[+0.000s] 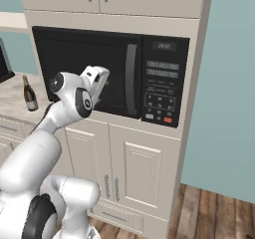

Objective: Place the microwavable item in the microwave. Then, close the microwave door and press the start button.

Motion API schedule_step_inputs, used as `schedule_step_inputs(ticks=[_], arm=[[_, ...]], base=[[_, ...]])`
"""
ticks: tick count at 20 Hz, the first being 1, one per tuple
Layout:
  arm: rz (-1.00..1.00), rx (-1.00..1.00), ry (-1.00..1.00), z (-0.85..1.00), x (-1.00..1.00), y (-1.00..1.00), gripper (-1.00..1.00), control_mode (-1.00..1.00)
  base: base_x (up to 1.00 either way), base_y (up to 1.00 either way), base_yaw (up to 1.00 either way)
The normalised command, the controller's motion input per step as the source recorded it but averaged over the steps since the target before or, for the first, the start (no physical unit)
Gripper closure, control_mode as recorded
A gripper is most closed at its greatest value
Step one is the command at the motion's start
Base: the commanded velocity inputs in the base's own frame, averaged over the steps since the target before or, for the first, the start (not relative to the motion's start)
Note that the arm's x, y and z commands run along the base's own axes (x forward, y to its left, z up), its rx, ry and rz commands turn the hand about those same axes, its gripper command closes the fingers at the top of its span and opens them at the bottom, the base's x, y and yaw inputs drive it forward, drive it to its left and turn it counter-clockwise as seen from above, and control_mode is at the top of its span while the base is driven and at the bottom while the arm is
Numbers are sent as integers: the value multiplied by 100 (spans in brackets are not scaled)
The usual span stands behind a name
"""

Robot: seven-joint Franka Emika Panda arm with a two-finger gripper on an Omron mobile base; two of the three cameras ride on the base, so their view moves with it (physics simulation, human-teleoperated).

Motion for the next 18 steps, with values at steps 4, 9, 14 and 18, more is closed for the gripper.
schedule_step_inputs(ticks=[4,9,14,18], arm=[[6,7,0,0,-100,-5,-100,-100],[8,13,0,0,-100,-26,-100,-100],[12,15,1,0,-89,-50,-100,-100],[17,11,0,-1,-57,-49,-100,-100]], base=[[0,0,0],[0,0,0],[0,0,0],[0,0,0]])
